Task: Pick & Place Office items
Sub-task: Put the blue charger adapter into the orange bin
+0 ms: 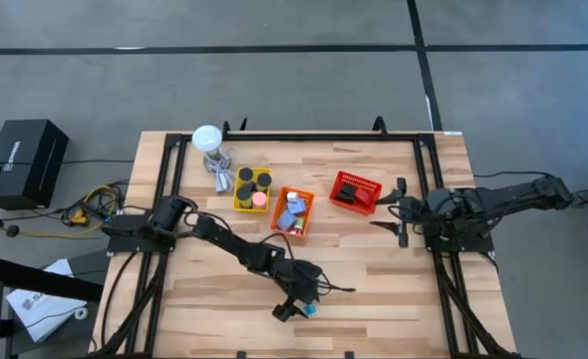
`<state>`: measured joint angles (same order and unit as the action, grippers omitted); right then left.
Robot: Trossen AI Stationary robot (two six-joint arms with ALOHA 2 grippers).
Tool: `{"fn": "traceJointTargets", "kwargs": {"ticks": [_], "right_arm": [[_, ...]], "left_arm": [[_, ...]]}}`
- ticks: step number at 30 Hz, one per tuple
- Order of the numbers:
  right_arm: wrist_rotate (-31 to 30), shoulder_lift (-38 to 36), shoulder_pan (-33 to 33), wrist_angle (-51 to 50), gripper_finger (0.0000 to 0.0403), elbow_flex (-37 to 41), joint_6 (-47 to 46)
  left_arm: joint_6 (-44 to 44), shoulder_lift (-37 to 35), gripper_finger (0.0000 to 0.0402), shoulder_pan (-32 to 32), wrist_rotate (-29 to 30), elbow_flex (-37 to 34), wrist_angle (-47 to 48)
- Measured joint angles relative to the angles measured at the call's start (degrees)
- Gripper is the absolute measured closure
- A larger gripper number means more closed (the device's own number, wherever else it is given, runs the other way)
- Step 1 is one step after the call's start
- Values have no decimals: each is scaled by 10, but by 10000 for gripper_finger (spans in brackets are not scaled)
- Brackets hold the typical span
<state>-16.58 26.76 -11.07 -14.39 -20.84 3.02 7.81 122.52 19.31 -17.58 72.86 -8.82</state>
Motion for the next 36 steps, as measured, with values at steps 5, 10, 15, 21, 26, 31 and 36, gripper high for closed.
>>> {"fn": "traceJointTargets", "kwargs": {"ticks": [5,10,15,21,26,31,36], "right_arm": [[0,23,-1,-1,159,0,-20],[1,45,-2,0,159,0,-27],[2,62,-2,0,159,0,-46],[2,80,-2,1,159,0,-45],[2,97,-2,1,159,0,-35],[2,104,-2,3,159,0,-25],[2,104,-1,1,159,0,-15]], "left_arm": [[-3,16,156,9,-4,-1,3],[-2,20,172,7,6,-11,-5],[1,12,207,1,11,-13,1],[5,-14,256,-19,17,-15,11],[5,-66,290,-53,37,-15,52],[17,-139,306,-108,82,-14,141],[38,-206,336,-166,164,-14,212]]}}
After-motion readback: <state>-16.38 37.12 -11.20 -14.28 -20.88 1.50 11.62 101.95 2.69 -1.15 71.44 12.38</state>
